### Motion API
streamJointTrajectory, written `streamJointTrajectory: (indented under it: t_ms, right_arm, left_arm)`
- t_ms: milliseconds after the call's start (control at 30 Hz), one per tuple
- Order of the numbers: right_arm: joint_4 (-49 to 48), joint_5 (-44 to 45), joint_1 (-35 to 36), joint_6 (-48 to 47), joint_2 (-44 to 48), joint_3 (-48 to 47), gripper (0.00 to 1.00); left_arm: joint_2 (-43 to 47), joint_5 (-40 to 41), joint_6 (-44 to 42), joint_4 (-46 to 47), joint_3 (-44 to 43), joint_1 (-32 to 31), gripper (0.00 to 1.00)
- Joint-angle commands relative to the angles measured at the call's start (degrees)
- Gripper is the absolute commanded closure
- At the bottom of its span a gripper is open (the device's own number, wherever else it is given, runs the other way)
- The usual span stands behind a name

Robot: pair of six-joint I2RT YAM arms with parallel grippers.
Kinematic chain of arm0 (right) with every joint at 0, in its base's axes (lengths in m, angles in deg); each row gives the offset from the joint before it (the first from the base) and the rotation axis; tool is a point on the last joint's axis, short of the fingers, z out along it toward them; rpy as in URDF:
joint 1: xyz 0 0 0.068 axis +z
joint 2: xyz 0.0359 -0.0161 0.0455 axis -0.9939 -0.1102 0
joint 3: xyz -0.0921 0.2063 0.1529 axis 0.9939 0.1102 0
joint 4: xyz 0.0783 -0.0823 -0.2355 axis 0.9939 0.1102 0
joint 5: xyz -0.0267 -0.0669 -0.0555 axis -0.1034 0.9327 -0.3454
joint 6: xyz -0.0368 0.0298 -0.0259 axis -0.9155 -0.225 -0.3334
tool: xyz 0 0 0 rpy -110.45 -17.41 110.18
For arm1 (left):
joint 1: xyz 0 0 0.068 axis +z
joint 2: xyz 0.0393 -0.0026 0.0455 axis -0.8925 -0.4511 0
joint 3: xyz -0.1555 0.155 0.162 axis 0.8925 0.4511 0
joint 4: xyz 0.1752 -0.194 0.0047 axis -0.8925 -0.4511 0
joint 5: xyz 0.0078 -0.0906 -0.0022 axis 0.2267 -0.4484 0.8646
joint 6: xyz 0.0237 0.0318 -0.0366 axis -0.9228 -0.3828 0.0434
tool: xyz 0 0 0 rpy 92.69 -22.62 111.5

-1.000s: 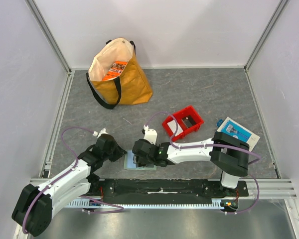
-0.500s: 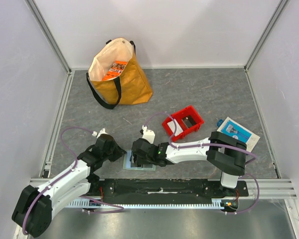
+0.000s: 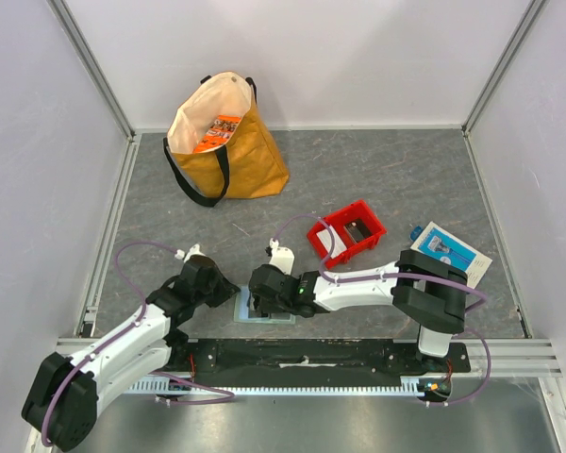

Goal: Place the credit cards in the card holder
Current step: Insert the credit card into the card holder.

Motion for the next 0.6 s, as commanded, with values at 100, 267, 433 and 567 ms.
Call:
streamJointTrajectory:
  t_ms: [100, 267, 433, 567]
  right_arm:
    - [5.8, -1.8, 0.2, -2.0, -2.0, -0.4, 0.37]
    - [-1.6, -8.0, 0.2, -2.0, -3.5, -0.6, 0.39]
    - [-6.6, -10.6, -0.6, 1.5, -5.2, 0.2, 0.41]
    - [-0.5, -3.9, -0.9, 1.5, -2.2, 1.0, 0.4]
  left_arm:
    - [0.4, 0.4, 1.1, 0.0, 0.5, 0.0, 0.98]
    - [0.7, -0.5, 1.9, 0.8, 1.0, -0.1, 0.98]
    - [1.9, -0.8, 2.2, 1.0, 1.6, 0.0, 0.98]
    - [3.2, -0.4, 2.3, 0.4, 1.7, 0.0, 0.98]
